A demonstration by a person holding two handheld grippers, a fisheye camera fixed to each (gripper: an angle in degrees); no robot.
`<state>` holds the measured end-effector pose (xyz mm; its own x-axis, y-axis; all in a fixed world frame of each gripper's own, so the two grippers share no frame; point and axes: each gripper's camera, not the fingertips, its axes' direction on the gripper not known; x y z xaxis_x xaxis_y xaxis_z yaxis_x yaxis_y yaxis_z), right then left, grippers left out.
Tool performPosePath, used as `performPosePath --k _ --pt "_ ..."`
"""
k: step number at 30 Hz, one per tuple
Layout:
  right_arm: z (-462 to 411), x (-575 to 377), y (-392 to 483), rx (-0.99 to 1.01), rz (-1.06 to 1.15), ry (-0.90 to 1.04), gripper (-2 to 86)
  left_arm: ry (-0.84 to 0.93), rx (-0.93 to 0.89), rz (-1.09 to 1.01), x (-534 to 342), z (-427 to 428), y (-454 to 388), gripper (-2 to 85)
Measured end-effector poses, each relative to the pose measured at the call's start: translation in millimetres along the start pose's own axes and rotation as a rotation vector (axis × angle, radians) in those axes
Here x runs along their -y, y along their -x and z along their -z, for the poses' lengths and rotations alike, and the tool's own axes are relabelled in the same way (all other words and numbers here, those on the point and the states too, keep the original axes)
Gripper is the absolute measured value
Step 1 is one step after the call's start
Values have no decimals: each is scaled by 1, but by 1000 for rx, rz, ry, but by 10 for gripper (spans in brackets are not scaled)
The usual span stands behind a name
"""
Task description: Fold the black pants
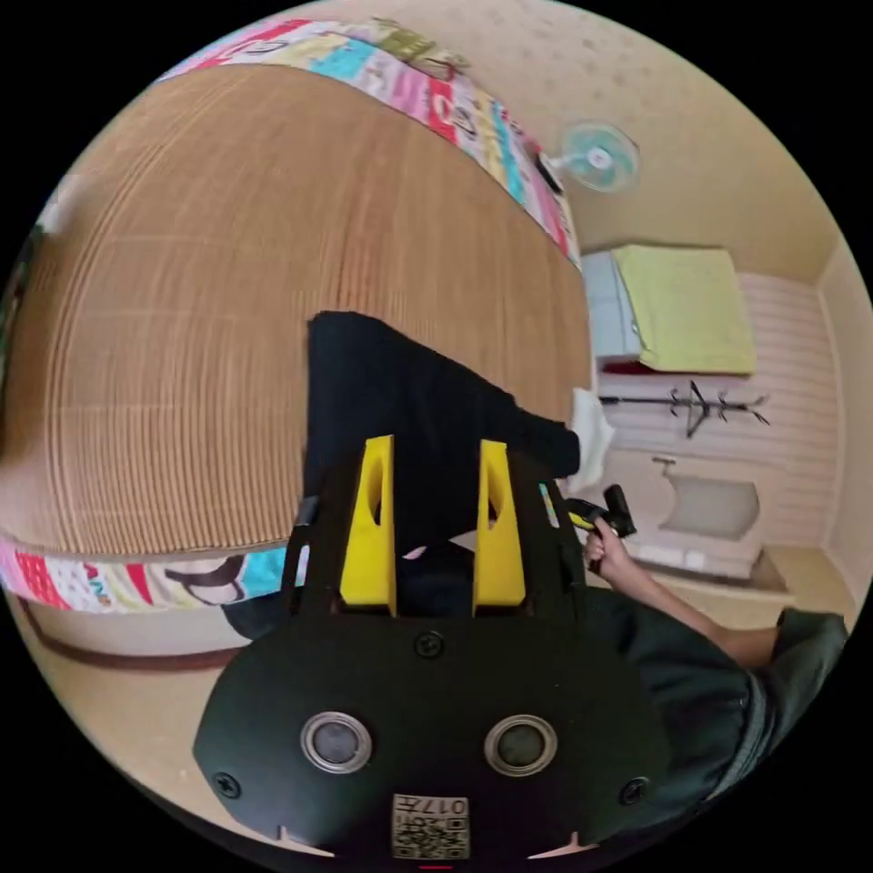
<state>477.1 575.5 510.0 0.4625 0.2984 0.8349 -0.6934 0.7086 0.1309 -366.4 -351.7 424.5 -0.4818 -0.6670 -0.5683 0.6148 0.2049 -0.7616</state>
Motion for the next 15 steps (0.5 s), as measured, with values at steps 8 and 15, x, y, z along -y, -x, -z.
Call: performPosePath --k 8,15 --pt "-51 53 103 -210 237 143 3 215 -162 193 -2 -61 80 151" --pt "-109 98 129 -608 65 196 1 323 -585 245 -14 -78 94 91"
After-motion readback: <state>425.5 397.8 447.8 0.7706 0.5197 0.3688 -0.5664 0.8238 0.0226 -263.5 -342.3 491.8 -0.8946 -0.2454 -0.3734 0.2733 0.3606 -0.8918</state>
